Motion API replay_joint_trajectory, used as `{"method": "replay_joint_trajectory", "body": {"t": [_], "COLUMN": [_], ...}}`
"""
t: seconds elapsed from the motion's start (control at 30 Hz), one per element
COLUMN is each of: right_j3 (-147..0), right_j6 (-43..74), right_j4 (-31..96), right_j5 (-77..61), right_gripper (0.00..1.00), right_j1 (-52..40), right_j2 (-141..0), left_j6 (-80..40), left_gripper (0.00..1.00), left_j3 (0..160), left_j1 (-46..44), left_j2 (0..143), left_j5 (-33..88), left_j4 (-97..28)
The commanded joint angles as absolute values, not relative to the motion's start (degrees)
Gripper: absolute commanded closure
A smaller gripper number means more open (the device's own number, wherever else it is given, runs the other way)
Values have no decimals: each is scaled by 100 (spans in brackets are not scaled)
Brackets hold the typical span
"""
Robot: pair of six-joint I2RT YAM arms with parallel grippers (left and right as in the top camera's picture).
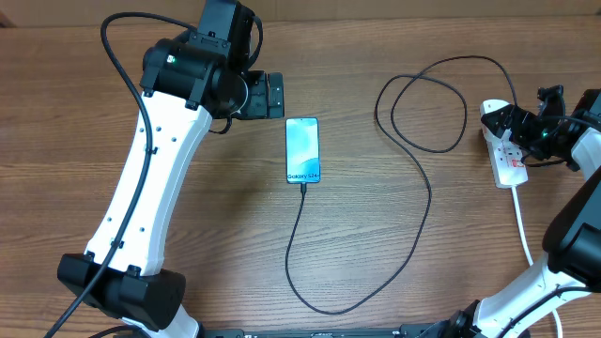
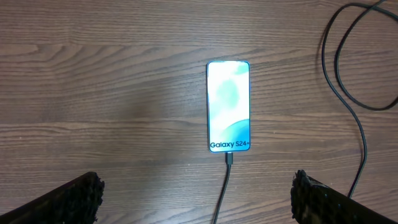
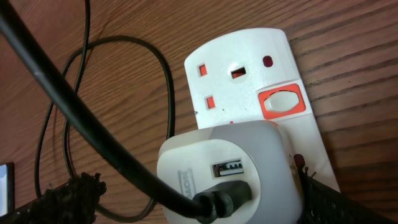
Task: Plug charger to phone and switch on socket
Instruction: 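Keep pushing the orange switch down with the right gripper, then lift the right gripper up off the power strip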
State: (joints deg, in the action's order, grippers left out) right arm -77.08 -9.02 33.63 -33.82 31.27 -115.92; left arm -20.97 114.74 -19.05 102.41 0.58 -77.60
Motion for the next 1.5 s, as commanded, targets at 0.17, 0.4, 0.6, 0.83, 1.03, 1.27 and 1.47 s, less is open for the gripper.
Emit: {"method": "replay_joint_trajectory", "body": {"t": [0.17, 0.4, 0.6, 0.83, 1.03, 1.27, 1.47], "right_j3": [-7094, -7415, -7730, -7730, -7730, -7730, -7732], "right_j6": [-340, -388, -607, -602, -580, -576, -580], "right_j4": [3837, 4112, 4534, 4543, 4587, 4766, 5127], "right_j5": [-3326, -3328, -3306, -3256, -3089, -2958, -3020], "right_gripper": [0, 0, 0, 0, 0, 0, 0], "right_j1": [3122, 3240, 3256, 3256, 3256, 3256, 3256], "right_j2": [-12025, -12018, -11935, -11716, -11382, -10626, -9498], "left_j6": [-2034, -2032, -2034, -2034, -2034, -2034, -2032], "left_gripper": [0, 0, 0, 0, 0, 0, 0], "left_j3": [11458, 11458, 11458, 11458, 11458, 11458, 11458], "left_j1": [-1879, -1885, -1868, -1868, -1868, -1868, -1868], "left_j2": [10276, 10276, 10276, 10276, 10276, 10276, 10276], "left_j5": [-21, -23, -21, -23, -23, -23, -23], "left_j4": [-7754, -7754, -7754, -7754, -7754, -7754, -7754]}}
